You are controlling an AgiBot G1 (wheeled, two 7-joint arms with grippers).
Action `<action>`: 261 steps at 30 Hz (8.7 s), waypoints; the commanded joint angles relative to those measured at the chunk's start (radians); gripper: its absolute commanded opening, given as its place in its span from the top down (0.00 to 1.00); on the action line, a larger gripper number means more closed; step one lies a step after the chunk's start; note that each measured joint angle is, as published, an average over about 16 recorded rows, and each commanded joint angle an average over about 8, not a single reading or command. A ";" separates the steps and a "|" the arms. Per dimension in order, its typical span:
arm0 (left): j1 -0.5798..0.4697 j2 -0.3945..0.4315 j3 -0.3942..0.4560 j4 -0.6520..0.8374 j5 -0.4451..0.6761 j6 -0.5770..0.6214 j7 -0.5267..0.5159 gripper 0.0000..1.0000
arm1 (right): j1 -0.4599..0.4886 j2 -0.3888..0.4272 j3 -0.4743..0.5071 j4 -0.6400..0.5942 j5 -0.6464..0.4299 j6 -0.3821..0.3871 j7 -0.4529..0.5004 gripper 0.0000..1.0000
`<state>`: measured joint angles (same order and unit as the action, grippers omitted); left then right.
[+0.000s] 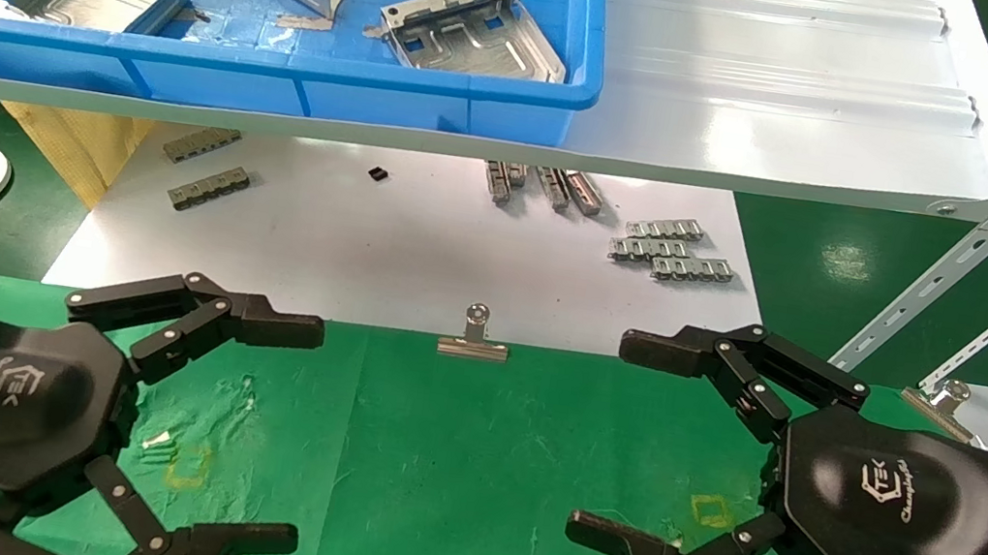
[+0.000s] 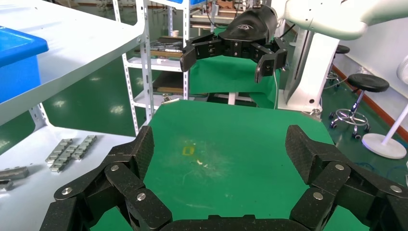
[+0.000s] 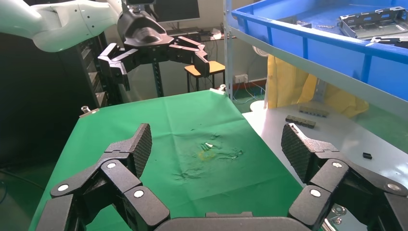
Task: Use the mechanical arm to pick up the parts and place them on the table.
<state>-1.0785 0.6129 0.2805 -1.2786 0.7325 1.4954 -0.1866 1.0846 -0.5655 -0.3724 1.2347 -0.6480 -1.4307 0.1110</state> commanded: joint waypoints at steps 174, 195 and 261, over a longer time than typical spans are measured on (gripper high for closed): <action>-0.584 0.190 0.397 0.858 0.519 0.069 0.895 1.00 | 0.000 0.000 0.000 0.000 0.000 0.000 0.000 0.00; -0.579 0.285 0.448 1.155 0.596 -0.005 1.106 0.00 | 0.000 0.000 0.000 0.000 0.000 0.000 0.000 0.00; -0.251 0.129 0.169 0.586 0.221 0.039 0.418 0.00 | 0.000 0.000 0.000 0.000 0.000 0.000 0.000 0.00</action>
<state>-1.3293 0.7413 0.4493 -0.6927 0.9533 1.5346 0.2311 1.0845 -0.5653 -0.3725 1.2344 -0.6477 -1.4303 0.1109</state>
